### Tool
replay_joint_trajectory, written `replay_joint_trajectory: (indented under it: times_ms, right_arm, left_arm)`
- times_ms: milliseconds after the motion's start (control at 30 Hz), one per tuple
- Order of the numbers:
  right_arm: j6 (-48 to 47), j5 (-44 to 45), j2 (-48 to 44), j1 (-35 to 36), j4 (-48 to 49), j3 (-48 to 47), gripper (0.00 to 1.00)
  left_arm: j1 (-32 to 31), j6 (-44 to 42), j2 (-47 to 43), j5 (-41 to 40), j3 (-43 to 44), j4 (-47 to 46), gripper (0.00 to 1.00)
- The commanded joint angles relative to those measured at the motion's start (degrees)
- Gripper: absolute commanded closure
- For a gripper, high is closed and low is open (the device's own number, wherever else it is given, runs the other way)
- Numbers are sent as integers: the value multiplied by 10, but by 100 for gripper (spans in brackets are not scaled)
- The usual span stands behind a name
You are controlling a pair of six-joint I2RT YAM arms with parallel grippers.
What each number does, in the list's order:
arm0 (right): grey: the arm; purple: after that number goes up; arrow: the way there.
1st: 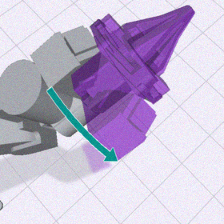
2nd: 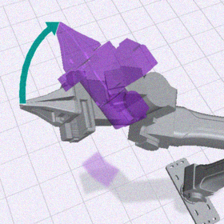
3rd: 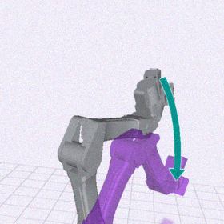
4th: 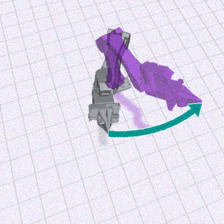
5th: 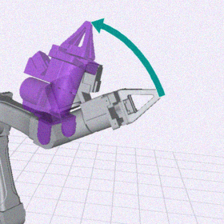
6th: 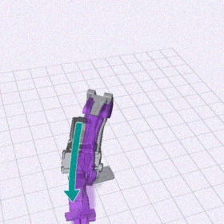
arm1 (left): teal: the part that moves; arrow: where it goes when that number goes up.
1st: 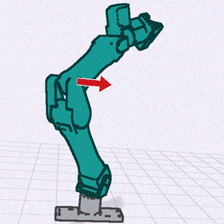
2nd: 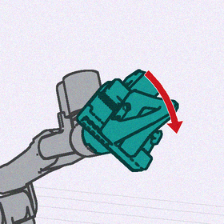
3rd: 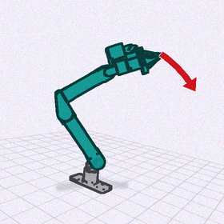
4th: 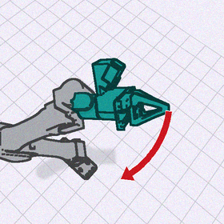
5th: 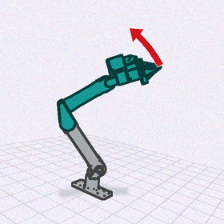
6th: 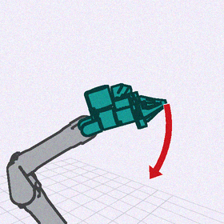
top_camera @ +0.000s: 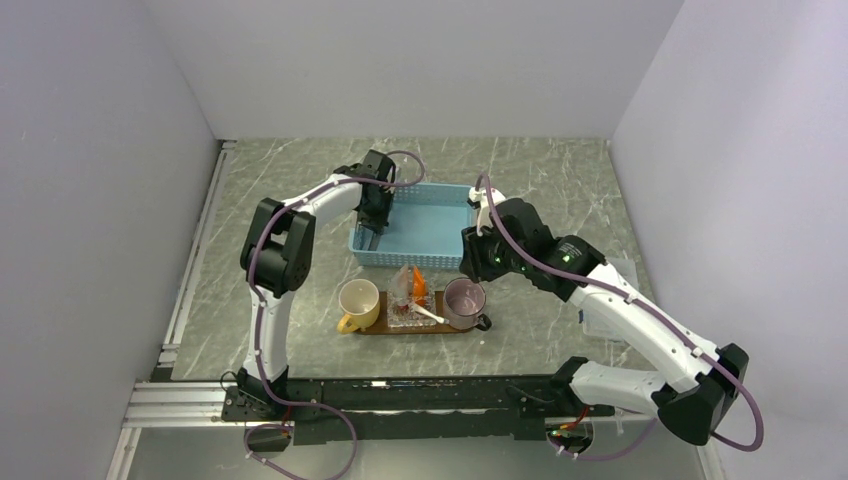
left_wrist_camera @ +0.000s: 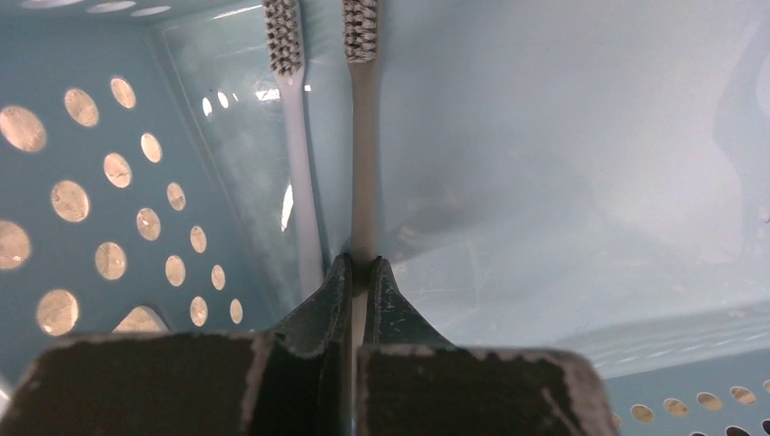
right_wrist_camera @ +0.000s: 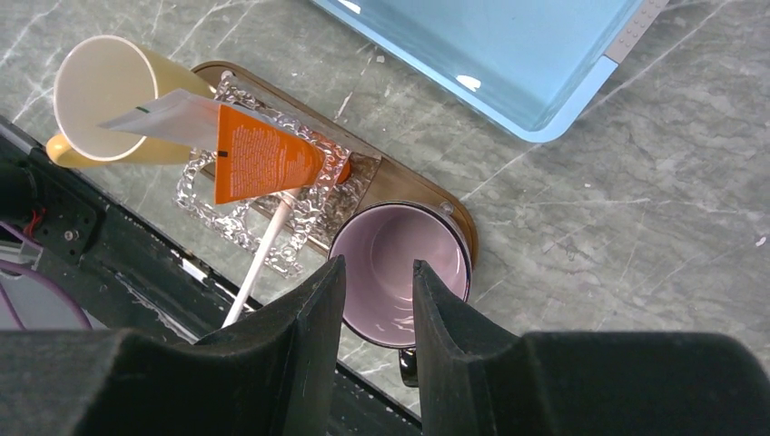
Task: Prepare toiletry sets of a toothbrush and toothpaste on the tray
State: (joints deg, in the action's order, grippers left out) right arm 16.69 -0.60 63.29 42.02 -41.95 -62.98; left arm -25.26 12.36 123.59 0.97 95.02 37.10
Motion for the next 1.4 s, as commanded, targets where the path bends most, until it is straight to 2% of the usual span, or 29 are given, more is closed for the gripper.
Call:
replay_joint_trajectory:
  times_ms: [0, 767, 1167, 1367]
  right_arm:
    - [5, -7, -18, -3, 17, -3, 65]
    - [13, -17, -26, -3, 33, -31, 64]
    - [23, -106, -75, -3, 131, -34, 58]
    - [58, -171, -77, -2, 195, -26, 55]
  left_arm:
    - [-6, 3, -27, 23, -12, 4, 100]
    - [-6, -14, -263, 50, -38, -45, 100]
    - [-5, 41, -422, 134, -75, -66, 100]
    - [-5, 114, -503, 208, -139, -117, 100]
